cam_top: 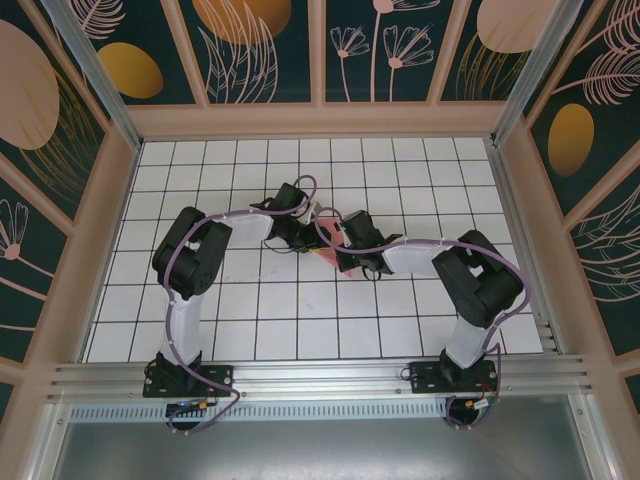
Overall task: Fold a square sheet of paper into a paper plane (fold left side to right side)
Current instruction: Third fold the triangle at the center of the table.
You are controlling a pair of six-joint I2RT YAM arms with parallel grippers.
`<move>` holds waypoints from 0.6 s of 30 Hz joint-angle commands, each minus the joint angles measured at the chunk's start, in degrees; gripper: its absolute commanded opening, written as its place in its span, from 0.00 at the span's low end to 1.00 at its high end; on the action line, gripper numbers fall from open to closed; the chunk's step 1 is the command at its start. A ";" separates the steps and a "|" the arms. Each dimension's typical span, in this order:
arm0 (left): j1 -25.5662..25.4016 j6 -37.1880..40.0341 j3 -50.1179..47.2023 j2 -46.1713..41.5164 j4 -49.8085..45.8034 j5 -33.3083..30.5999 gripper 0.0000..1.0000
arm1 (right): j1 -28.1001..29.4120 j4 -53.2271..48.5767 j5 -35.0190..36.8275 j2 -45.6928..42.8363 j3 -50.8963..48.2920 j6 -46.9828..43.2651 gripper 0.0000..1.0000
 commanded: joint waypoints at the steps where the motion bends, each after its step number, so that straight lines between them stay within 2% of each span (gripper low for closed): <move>1: -0.25 0.52 -1.25 3.10 -0.66 -3.49 0.31 | -0.23 -3.96 -0.89 -0.55 0.36 0.56 0.03; 10: -0.33 0.71 -2.00 4.13 -0.67 -4.65 0.30 | -3.55 -7.50 -5.81 -10.78 1.10 3.10 0.32; 13: -0.40 0.71 -1.83 4.05 -0.73 -4.78 0.30 | -3.65 -9.51 -9.60 -13.37 0.78 3.84 0.35; 18: -0.63 0.71 -1.56 4.13 -0.76 -4.99 0.30 | -3.55 -7.07 -21.17 -15.23 -1.53 8.02 0.35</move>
